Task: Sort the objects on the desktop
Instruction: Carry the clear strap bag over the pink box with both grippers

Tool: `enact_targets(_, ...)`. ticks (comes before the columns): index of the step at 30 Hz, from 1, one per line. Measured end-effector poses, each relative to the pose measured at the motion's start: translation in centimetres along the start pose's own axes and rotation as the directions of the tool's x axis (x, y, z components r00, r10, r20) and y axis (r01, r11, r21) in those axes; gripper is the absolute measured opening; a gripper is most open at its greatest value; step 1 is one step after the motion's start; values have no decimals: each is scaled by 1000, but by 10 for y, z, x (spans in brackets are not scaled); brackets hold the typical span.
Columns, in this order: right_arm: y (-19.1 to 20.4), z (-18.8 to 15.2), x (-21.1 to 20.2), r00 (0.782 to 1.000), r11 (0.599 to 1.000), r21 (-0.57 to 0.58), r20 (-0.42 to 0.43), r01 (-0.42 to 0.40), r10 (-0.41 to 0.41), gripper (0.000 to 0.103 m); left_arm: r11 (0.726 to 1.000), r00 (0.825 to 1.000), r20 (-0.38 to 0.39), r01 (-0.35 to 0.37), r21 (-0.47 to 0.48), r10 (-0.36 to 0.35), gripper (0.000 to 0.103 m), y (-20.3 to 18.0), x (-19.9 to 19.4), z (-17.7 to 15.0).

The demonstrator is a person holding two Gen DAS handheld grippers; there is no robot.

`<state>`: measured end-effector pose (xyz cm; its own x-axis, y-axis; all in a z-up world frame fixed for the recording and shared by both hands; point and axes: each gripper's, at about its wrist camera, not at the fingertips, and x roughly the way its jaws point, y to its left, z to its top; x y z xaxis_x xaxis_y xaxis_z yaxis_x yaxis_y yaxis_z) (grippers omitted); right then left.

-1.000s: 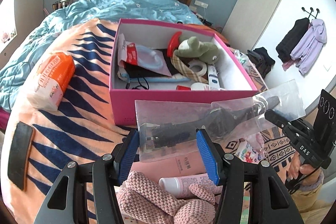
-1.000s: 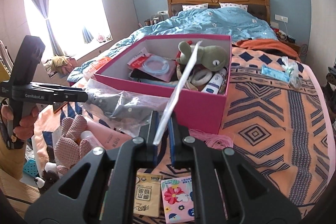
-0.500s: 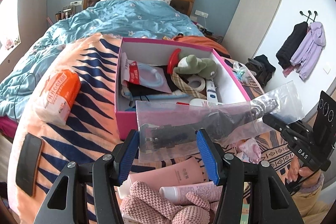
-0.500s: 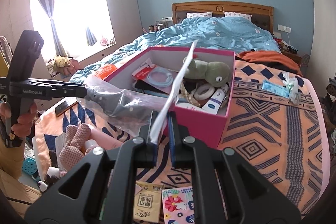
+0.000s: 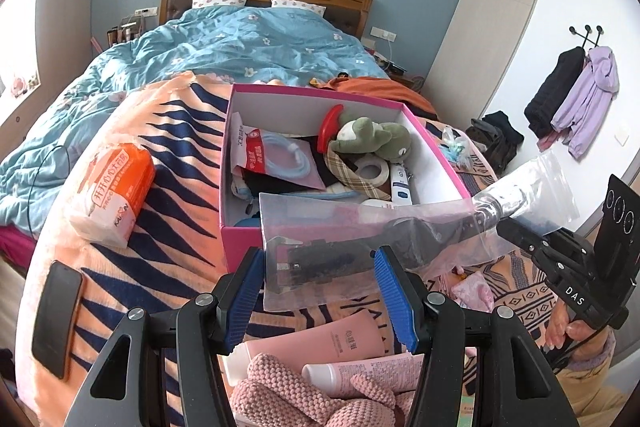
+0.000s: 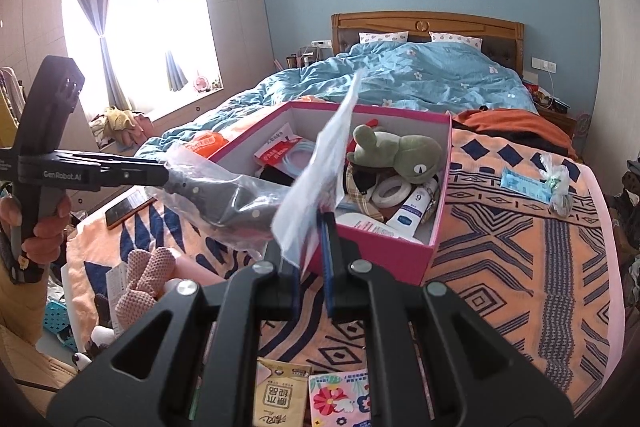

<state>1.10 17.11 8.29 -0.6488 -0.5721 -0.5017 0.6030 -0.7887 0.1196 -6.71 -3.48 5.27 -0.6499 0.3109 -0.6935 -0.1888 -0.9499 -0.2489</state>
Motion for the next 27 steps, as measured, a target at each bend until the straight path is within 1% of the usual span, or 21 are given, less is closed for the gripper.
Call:
enact_targets(12, 0, 5, 2, 1000, 1000, -5, 5, 0, 0, 10, 1000, 1000, 6, 2, 4, -2, 57, -4, 2, 7)
enact_targets(27, 0, 17, 13, 1000, 1000, -15, 9, -17, 17, 10, 1000, 1000, 13, -3, -15, 3, 57, 4, 9, 22)
